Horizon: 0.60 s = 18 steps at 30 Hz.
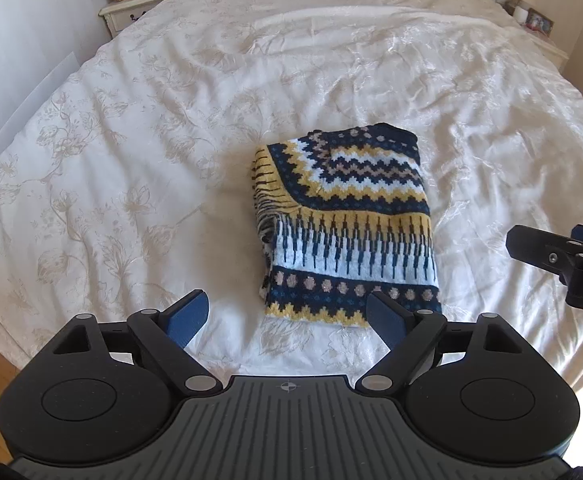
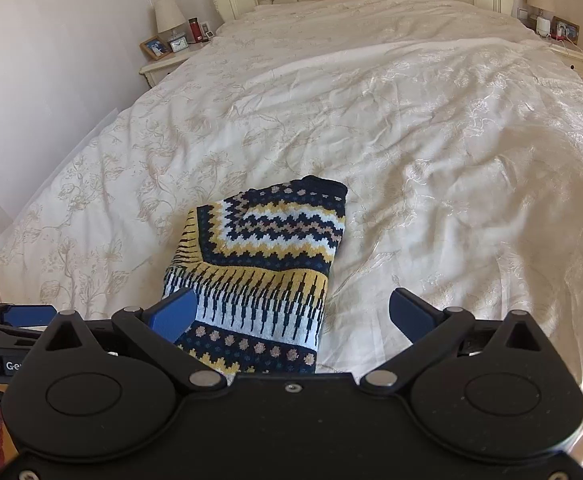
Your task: Fold small clothes
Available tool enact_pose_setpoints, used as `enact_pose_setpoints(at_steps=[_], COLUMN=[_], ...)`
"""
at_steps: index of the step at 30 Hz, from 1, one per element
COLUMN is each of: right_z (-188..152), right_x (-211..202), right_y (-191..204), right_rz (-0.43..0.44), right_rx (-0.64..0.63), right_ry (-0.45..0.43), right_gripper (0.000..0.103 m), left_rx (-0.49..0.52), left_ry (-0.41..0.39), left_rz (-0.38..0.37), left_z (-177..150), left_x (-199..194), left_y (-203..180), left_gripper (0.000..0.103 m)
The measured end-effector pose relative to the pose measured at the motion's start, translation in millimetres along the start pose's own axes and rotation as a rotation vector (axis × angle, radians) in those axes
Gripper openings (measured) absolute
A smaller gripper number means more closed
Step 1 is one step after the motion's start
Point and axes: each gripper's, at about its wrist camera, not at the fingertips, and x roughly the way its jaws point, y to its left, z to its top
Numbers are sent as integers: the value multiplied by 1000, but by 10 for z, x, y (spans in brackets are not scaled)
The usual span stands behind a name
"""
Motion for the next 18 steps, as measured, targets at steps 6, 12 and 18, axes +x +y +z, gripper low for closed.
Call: enact_pose_setpoints(at_steps=[6,12,18], right_z=[0,-60,-44], right_x=[10,-60,-2], right_y=[-58,-111,-84], right_rz=[50,83,48], right_rx=[45,89,65], right_ry=[4,-68,-22], right_gripper=[102,102,102], left_rx=[-1,-3,-14], left_ry=[8,17,28], left_rz=[5,14,20], left_z=[-16,-31,-41], left_x=[11,38,61], left_y=[-19,-18,-12], left_gripper=[86,86,86])
